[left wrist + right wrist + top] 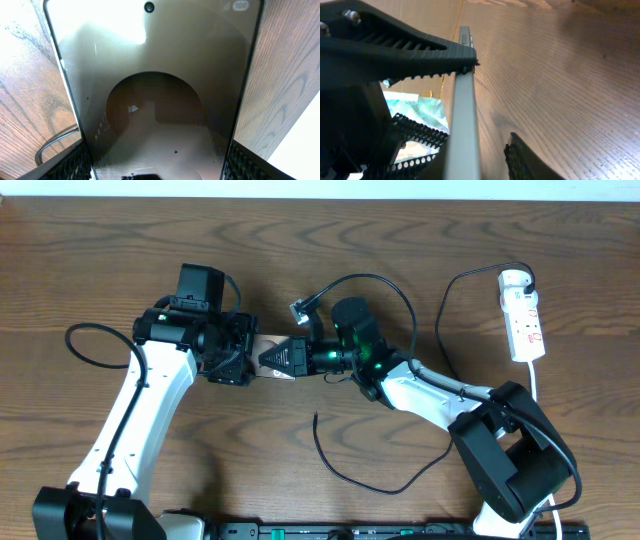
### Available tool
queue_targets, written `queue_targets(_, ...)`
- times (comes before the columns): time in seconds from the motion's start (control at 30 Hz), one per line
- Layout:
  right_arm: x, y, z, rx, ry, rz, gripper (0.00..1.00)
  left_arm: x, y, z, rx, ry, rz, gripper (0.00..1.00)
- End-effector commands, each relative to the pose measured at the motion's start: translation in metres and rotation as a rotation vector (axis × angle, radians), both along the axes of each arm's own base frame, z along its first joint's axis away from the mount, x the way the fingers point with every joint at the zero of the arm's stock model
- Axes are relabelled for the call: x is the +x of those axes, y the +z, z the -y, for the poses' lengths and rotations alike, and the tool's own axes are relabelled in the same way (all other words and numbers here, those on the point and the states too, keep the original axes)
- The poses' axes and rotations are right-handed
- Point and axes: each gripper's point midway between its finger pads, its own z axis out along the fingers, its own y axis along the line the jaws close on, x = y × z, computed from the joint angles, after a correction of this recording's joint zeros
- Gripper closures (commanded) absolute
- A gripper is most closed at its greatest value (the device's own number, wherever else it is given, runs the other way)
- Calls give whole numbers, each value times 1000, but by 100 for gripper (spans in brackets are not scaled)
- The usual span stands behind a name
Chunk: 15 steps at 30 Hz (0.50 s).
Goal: Plug charger to phone and switch on socket
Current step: 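Grasp the phone's edge with the right gripper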
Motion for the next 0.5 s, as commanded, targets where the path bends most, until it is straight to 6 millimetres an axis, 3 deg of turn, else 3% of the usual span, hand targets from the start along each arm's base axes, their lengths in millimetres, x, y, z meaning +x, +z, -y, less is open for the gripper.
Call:
queue_targets(0.0, 2, -2, -3, -8, -5, 18, 76, -1, -3, 2, -4, 4, -14, 93)
queue_targets(0.33, 1, -2, -3, -6, -11, 0, 99, 1, -2, 2, -5, 4, -7, 93)
queue_targets(0.47, 1, 1, -4, 3, -11, -4, 99, 1, -3, 1, -3, 5, -6, 93)
